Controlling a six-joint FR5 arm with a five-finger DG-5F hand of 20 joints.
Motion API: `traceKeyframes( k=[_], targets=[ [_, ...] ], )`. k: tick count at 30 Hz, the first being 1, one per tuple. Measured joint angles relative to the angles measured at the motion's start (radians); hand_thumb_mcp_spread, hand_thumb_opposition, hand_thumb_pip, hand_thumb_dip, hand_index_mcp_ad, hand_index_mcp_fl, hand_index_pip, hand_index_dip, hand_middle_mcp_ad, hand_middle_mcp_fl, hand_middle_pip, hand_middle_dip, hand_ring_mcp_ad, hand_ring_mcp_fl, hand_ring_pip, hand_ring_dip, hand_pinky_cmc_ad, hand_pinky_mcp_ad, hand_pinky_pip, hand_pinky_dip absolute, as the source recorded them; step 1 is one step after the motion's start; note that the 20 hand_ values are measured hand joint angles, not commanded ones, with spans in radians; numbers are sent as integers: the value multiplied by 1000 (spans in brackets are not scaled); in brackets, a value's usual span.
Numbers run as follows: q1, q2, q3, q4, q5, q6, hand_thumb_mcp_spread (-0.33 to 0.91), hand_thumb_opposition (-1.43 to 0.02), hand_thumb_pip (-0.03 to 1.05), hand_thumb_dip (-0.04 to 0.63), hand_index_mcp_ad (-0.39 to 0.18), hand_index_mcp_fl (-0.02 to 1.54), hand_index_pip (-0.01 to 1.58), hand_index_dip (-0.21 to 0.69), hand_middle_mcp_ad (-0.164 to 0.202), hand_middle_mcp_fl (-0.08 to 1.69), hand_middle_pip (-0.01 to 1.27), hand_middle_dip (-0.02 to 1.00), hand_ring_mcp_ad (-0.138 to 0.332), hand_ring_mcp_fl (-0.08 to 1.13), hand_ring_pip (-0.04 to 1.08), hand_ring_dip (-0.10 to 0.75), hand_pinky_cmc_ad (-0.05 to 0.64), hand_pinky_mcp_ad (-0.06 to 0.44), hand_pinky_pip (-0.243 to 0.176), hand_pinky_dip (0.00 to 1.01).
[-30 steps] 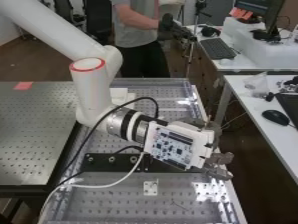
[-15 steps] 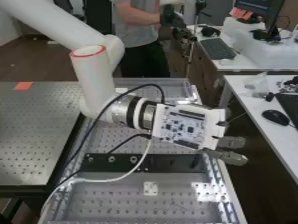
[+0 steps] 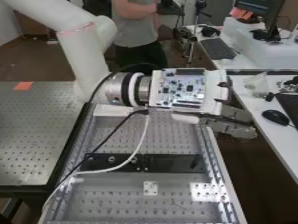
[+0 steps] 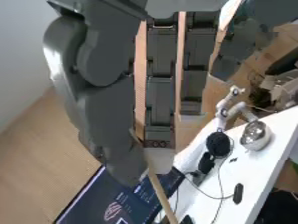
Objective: Grab the chopstick and place it in the clear container
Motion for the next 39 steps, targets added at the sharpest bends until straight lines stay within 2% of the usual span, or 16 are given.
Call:
traceKeyframes(
  k=[6,12,14,19,26,27,35,39],
  targets=[
    [10,74,-36,20,-22,-108,621,-1127,499,281,-188,1213,663,61,54,1262,576,288,86,693,103,431,476,234,33,180],
    [23,130,-66,44,-54,-183,611,-1129,499,281,-188,1210,663,59,54,1262,576,288,79,703,106,431,478,234,35,178],
    [26,139,-70,44,-66,-194,609,-1126,499,281,-188,1210,663,63,56,1265,581,276,75,719,103,431,478,234,49,180],
    [38,168,-80,35,-75,-232,609,-1126,499,281,-188,1220,649,63,51,1265,583,276,70,721,103,431,475,234,51,178],
    [55,191,-96,21,-91,-242,606,-1140,499,281,-188,1236,632,63,51,1279,583,272,66,733,103,431,478,234,51,176],
    [62,199,-101,13,-88,-244,606,-1140,499,281,-188,1236,632,63,51,1279,583,272,66,733,103,431,478,234,65,180],
    [115,251,-134,-18,-60,-301,604,-1140,499,281,-188,1236,632,63,51,1279,583,274,68,737,103,431,478,234,66,180],
    [176,270,-147,-33,8,-339,604,-1140,499,281,-188,1236,632,63,51,1279,583,274,70,752,103,431,478,230,66,180]
  ],
)
